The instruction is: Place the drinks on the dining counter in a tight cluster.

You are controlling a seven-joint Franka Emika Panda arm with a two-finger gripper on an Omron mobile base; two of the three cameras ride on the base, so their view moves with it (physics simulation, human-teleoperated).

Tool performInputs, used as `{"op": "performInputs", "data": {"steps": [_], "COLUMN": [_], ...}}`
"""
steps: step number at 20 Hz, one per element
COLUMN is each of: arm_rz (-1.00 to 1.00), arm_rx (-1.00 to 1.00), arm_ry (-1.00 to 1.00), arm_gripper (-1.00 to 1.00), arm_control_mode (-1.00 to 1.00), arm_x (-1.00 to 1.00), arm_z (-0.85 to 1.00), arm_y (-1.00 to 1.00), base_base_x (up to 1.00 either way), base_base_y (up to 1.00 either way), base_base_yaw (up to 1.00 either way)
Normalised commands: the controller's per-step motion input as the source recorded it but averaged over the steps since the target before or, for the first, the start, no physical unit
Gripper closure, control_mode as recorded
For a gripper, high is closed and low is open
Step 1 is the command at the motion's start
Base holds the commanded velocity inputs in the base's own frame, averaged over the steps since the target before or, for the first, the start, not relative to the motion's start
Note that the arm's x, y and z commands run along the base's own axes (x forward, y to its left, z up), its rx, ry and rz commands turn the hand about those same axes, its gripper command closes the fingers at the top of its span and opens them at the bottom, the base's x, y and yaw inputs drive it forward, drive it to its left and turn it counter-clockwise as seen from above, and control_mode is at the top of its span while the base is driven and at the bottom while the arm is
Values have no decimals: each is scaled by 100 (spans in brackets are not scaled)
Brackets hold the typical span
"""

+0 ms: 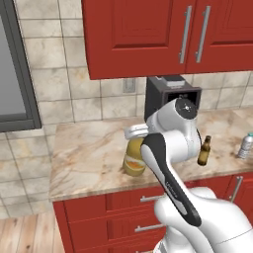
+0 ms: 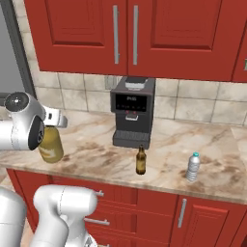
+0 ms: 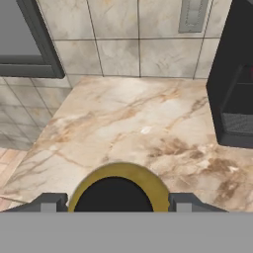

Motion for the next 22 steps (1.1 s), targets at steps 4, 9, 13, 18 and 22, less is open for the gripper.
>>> {"op": "performInputs", "data": {"steps": [4, 9, 13, 18, 22], "arm_rz": [0, 0, 0, 0, 0], "arm_rx": [0, 0, 0, 0, 0], "arm_ry": [0, 0, 0, 0, 0], "arm_gripper": [100, 100, 100, 100, 100], "arm_control_mode": [100, 100, 100, 100, 100], "arm_x": [0, 0, 0, 0, 0], "arm_z": [0, 0, 0, 0, 0], "arm_y": [0, 0, 0, 0, 0], "base_base_x": [-55, -49, -38, -32, -20], "base_base_y": [0, 0, 2, 2, 0], "base_base_yaw": [0, 1, 20, 58, 96]}}
